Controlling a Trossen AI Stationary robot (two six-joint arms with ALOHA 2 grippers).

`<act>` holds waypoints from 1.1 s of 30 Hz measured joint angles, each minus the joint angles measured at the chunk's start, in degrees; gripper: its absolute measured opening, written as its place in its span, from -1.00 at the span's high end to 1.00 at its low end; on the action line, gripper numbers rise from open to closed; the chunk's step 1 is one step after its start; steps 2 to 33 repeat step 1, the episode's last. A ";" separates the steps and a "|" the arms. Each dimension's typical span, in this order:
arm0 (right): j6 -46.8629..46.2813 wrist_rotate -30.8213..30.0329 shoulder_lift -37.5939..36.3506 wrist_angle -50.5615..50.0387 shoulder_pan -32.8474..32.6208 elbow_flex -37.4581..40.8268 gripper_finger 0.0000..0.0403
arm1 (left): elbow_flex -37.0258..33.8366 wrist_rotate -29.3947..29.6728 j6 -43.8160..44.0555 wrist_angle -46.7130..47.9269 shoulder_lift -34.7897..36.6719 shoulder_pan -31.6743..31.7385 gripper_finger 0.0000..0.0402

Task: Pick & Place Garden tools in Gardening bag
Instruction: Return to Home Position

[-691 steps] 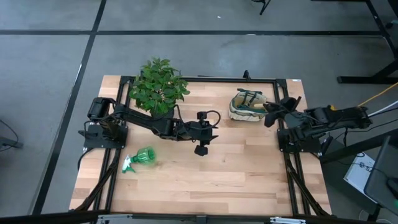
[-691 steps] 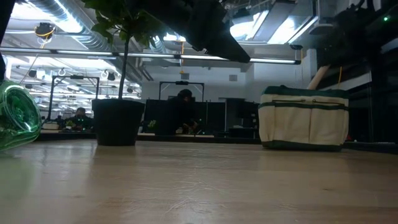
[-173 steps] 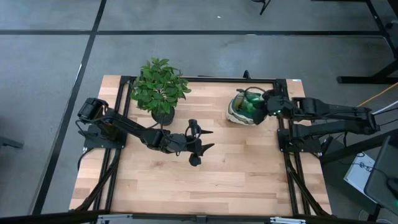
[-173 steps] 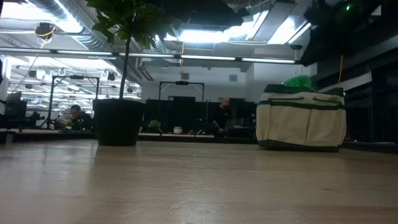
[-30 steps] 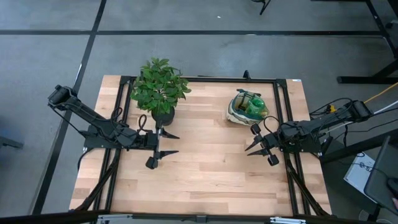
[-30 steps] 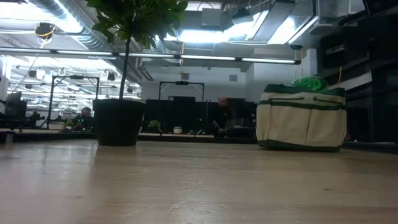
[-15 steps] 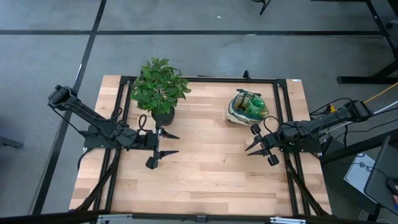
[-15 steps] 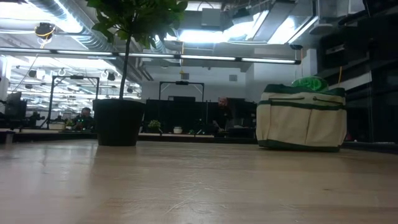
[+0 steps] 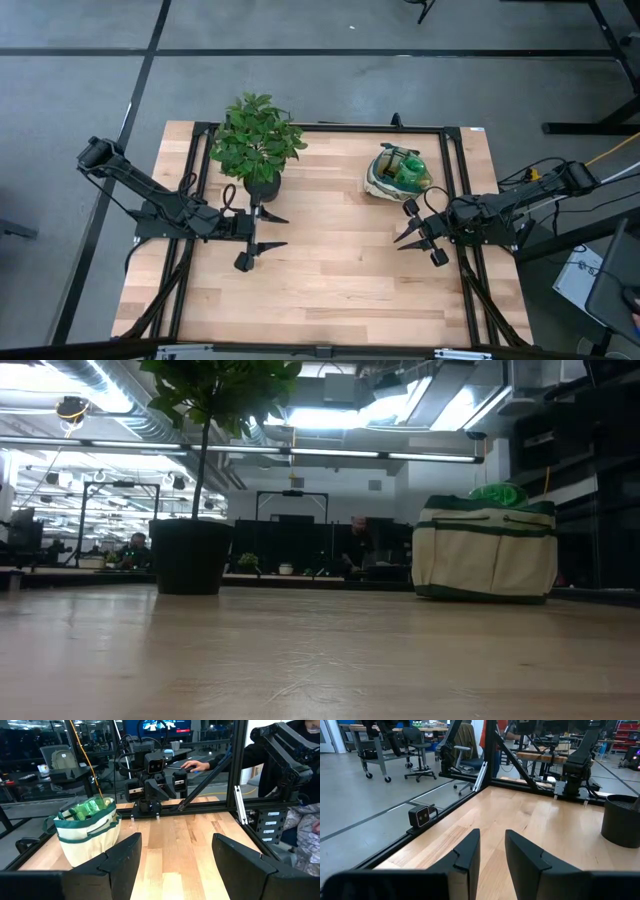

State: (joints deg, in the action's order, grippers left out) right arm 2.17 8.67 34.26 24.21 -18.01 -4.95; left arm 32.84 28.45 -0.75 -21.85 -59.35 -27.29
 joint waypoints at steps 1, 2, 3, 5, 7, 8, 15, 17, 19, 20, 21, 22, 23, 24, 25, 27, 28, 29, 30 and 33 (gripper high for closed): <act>0.00 0.00 0.00 0.00 0.00 0.00 0.54 | 0.00 0.01 0.00 -0.01 0.00 0.00 -0.19; 0.00 0.00 0.00 0.00 0.00 0.00 0.54 | 0.00 0.01 0.00 -0.01 0.00 0.00 -0.19; 0.00 0.00 0.00 0.00 0.00 0.00 0.54 | 0.00 0.01 0.00 -0.01 0.00 0.00 -0.19; 0.00 0.00 0.00 0.00 0.00 0.00 0.54 | 0.00 0.01 0.00 -0.01 0.00 0.00 -0.19; 0.00 0.00 0.00 0.00 0.00 0.00 0.54 | 0.00 0.01 0.00 -0.01 0.00 0.00 -0.19; 0.00 0.00 0.00 0.00 0.00 0.00 0.54 | 0.00 0.01 0.00 -0.01 0.00 0.00 -0.19; 0.00 0.00 0.00 0.00 0.00 0.00 0.54 | 0.00 0.01 0.00 -0.01 0.00 0.00 -0.19; 0.00 0.00 0.00 0.00 0.00 0.00 0.54 | 0.00 0.01 0.00 -0.01 0.00 0.00 -0.19; 0.00 0.00 0.00 0.00 0.00 0.00 0.54 | 0.00 0.01 0.00 -0.01 0.00 0.00 -0.19; 0.00 0.00 0.00 0.00 0.00 0.00 0.54 | 0.00 0.01 0.00 -0.01 0.00 0.00 -0.19; 0.00 0.00 0.00 0.00 0.00 0.00 0.54 | 0.00 0.01 0.00 -0.01 0.00 0.00 -0.19; 0.00 0.00 0.00 0.00 0.00 0.00 0.54 | 0.00 0.01 0.00 -0.01 0.00 0.00 -0.19; 0.00 0.00 0.00 0.00 0.00 0.00 0.54 | 0.00 0.01 0.00 -0.01 0.00 0.00 -0.19; 0.00 0.00 0.00 0.00 0.00 0.00 0.54 | 0.00 0.01 0.00 -0.01 0.00 0.00 -0.19; 0.00 0.00 0.00 0.00 0.00 0.00 0.54 | 0.00 0.01 0.00 -0.01 0.00 0.00 -0.19; 0.00 0.00 0.00 0.00 0.00 0.00 0.54 | 0.00 0.01 0.00 -0.01 0.00 0.00 -0.19; 0.00 0.00 0.00 0.00 0.00 0.00 0.54 | 0.00 0.01 0.00 -0.01 0.00 0.00 -0.19; 0.00 0.00 0.00 0.00 0.00 0.00 0.54 | 0.00 0.01 0.00 -0.01 0.00 0.00 -0.19; 0.00 0.00 0.00 0.00 0.00 0.00 0.54 | 0.00 0.01 0.00 -0.01 0.00 0.00 -0.19; 0.00 0.00 0.00 0.00 0.00 0.00 0.54 | 0.00 0.01 0.00 -0.01 0.00 0.00 -0.19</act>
